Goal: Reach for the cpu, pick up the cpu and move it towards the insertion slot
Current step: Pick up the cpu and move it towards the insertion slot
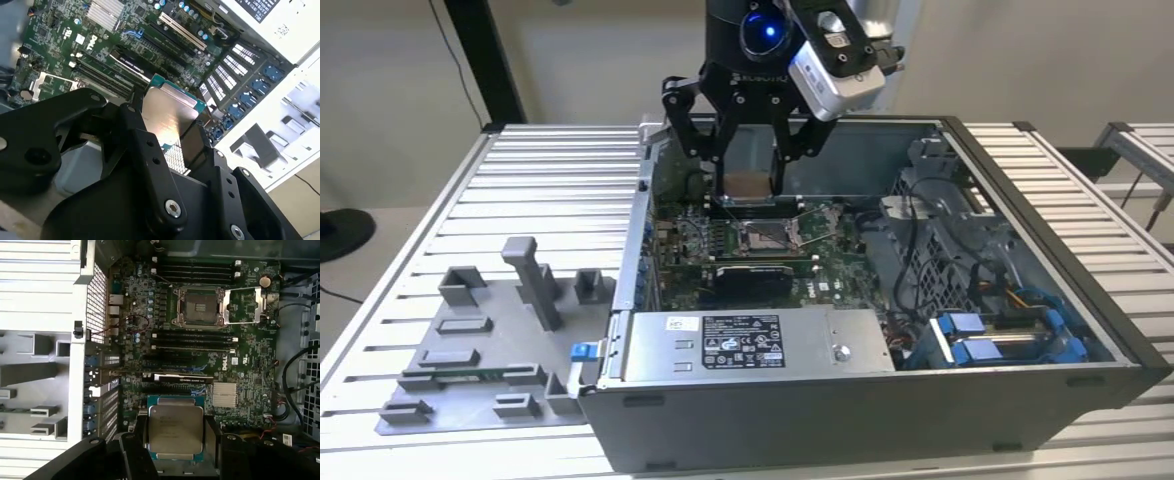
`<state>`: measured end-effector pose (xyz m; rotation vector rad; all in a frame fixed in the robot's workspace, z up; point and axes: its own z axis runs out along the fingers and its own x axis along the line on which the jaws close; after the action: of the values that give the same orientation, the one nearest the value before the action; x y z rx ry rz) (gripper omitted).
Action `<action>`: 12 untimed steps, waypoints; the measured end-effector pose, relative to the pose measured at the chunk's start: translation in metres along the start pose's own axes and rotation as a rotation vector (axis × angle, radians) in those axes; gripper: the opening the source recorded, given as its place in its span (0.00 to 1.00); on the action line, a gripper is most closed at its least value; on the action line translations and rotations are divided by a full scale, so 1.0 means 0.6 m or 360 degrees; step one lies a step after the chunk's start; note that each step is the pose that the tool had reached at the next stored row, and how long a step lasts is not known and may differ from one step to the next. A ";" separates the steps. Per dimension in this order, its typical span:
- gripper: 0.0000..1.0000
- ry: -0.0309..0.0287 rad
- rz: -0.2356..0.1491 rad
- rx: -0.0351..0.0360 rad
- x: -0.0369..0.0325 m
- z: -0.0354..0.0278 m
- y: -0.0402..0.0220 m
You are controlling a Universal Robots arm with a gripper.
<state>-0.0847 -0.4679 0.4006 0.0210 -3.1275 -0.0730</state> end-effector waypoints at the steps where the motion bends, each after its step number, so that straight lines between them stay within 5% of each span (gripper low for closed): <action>1: 0.00 0.00001 0.0000 0.0000 -0.002 0.000 0.000; 12: 0.00 0.00109 0.0001 0.0000 -0.062 0.005 -0.001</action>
<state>-0.0472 -0.4679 0.3970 0.0205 -3.1206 -0.0731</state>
